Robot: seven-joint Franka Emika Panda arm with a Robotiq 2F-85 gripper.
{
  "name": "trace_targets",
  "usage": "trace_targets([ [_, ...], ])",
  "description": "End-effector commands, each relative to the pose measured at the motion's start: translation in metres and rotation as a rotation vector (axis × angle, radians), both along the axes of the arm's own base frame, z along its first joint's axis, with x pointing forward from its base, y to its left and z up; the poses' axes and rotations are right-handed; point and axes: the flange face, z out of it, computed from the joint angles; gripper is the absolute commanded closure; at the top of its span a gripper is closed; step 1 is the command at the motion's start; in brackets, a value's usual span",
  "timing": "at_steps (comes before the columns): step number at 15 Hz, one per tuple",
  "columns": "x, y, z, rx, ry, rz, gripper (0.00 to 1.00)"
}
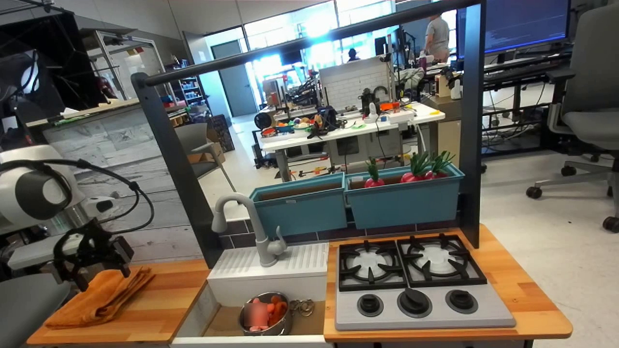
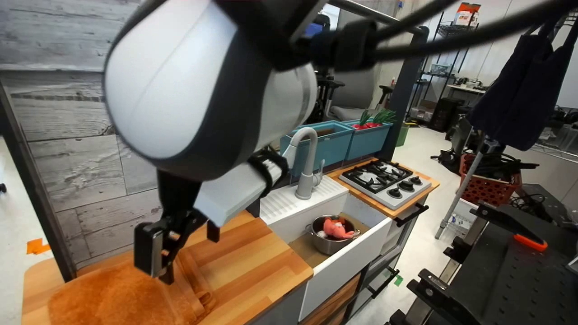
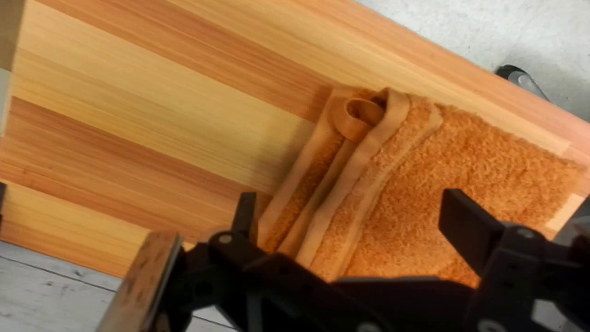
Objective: Pick up the plush toys on the stove and put them in the sink, then wipe the counter
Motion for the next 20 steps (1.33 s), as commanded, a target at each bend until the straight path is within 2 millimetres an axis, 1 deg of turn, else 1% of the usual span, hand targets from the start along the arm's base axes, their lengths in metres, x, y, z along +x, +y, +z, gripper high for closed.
trace_targets([
  [1, 0.011, 0.048, -0.034, -0.05, -0.069, 0.029, 0.0],
  [2, 0.01, 0.056, -0.043, -0.066, -0.073, 0.035, 0.0],
  [4, 0.01, 0.063, -0.066, -0.097, -0.075, 0.04, 0.0],
  [5, -0.001, 0.057, -0.049, -0.057, -0.051, 0.038, 0.0],
  [7, 0.0, 0.062, -0.065, -0.071, -0.06, 0.042, 0.0],
  [10, -0.002, 0.066, -0.066, -0.067, -0.08, 0.059, 0.0],
  [12, -0.005, 0.061, -0.071, -0.08, -0.041, 0.05, 0.0],
  [13, -0.007, 0.052, -0.075, -0.097, -0.002, 0.03, 0.0],
  [15, -0.013, 0.024, -0.083, -0.131, 0.091, -0.033, 0.0],
  [17, -0.019, -0.018, -0.091, -0.174, 0.142, -0.096, 0.0],
  [20, -0.023, -0.092, -0.097, -0.21, 0.187, -0.239, 0.0],
])
